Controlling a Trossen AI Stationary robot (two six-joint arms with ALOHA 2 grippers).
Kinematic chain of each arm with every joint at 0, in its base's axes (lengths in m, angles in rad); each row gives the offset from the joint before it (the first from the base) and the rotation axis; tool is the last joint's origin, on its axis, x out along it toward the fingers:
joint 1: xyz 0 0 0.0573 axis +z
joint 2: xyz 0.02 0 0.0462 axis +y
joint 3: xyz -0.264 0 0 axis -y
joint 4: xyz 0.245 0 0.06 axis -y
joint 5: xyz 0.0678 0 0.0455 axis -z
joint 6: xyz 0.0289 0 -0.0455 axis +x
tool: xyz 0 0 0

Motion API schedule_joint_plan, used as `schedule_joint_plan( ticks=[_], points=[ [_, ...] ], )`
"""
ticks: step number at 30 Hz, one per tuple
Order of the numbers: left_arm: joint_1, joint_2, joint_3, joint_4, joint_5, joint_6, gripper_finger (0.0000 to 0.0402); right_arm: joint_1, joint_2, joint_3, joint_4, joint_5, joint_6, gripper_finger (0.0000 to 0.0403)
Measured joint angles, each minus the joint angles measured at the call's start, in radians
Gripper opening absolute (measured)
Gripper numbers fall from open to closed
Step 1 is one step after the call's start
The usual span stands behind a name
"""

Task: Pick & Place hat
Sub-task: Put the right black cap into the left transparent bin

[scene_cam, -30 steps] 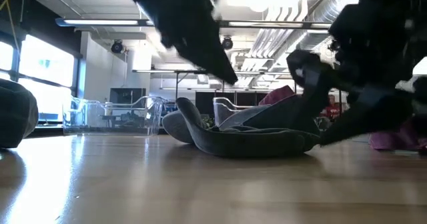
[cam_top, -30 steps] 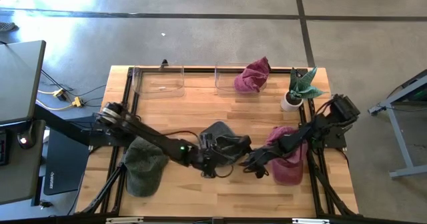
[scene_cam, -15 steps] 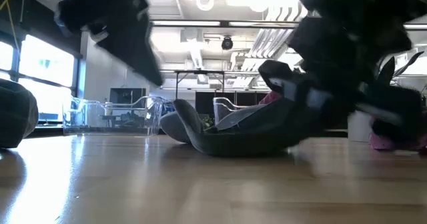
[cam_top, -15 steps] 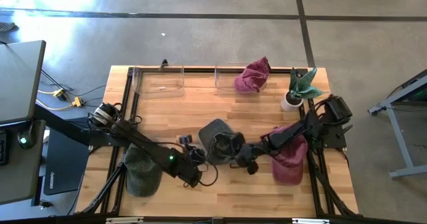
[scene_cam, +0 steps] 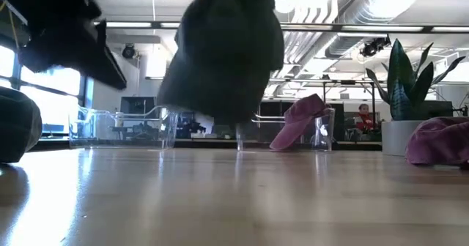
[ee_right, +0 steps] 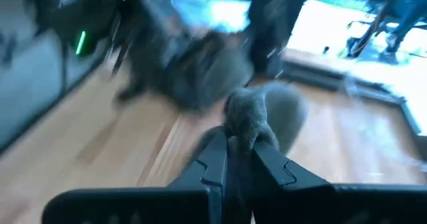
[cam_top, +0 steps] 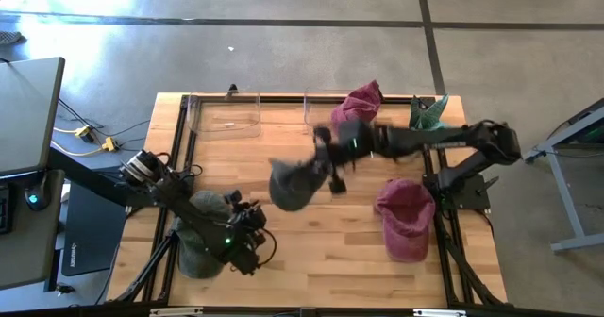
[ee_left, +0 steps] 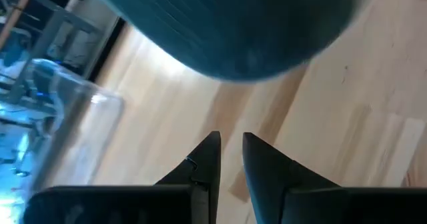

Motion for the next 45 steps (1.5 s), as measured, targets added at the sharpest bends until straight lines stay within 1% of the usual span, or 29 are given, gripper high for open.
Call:
schedule_joint_plan(
  ticks=[3, 6, 9, 14, 16, 20, 23, 24, 26, 28, 29, 33, 35, 37, 38, 41, 45],
  points=[
    [0.013, -0.022, -0.093, 0.172, 0.024, 0.056, 0.0059, -0.12, 0.063, 0.119, 0.009, -0.088, 0.077, 0.0028],
    [0.038, -0.024, -0.184, 0.354, 0.066, 0.116, 0.0059, -0.211, 0.154, 0.235, 0.029, -0.134, 0.145, 0.003],
    [0.062, -0.024, -0.239, 0.454, 0.103, 0.147, 0.0059, -0.278, 0.267, 0.371, 0.053, -0.166, 0.166, 0.0029],
    [0.096, -0.024, -0.263, 0.556, 0.137, 0.15, 0.0059, -0.371, 0.469, 0.653, 0.081, -0.176, 0.191, 0.0031],
    [0.104, -0.024, -0.263, 0.603, 0.144, 0.167, 0.0059, -0.405, 0.556, 0.767, 0.081, -0.201, 0.219, 0.0034],
    [0.102, -0.024, -0.263, 0.704, 0.151, 0.248, 0.0059, -0.453, 0.729, 0.979, 0.08, -0.261, 0.328, 0.0033],
    [0.102, -0.024, -0.263, 0.752, 0.143, 0.262, 0.0059, -0.469, 0.851, 1.128, 0.081, -0.321, 0.427, 0.0032],
    [0.102, -0.024, -0.263, 0.763, 0.144, 0.263, 0.0059, -0.473, 0.88, 1.148, 0.099, -0.33, 0.458, 0.0033],
    [0.102, -0.024, -0.263, 0.766, 0.166, 0.288, 0.0059, -0.48, 0.889, 1.093, 0.229, -0.336, 0.541, 0.0037],
    [0.102, -0.024, -0.263, 0.763, 0.217, 0.324, 0.0059, -0.487, 0.889, 1.039, 0.298, -0.339, 0.615, 0.0038],
    [0.102, -0.024, -0.259, 0.753, 0.244, 0.333, 0.0059, -0.49, 0.889, 1.022, 0.312, -0.345, 0.626, 0.0038],
    [0.093, -0.029, -0.196, 0.662, 0.339, 0.319, 0.0059, -0.5, 0.889, 1.004, 0.285, -0.367, 0.648, 0.0036],
    [0.085, -0.031, -0.152, 0.591, 0.382, 0.306, 0.0059, -0.501, 0.889, 1.0, 0.274, -0.366, 0.675, 0.0039],
    [0.065, -0.031, -0.115, 0.499, 0.397, 0.28, 0.0059, -0.502, 0.889, 1.0, 0.274, -0.362, 0.718, 0.0042],
    [0.056, -0.031, -0.1, 0.452, 0.386, 0.262, 0.0059, -0.503, 0.888, 1.0, 0.275, -0.354, 0.734, 0.0043],
    [0.003, -0.031, -0.075, 0.303, 0.296, 0.159, 0.0059, -0.504, 0.887, 1.0, 0.27, -0.33, 0.748, 0.0041],
    [-0.098, -0.031, -0.073, 0.139, 0.193, -0.073, 0.0059, -0.5, 0.887, 1.0, 0.246, -0.293, 0.726, 0.0036]
  ],
)
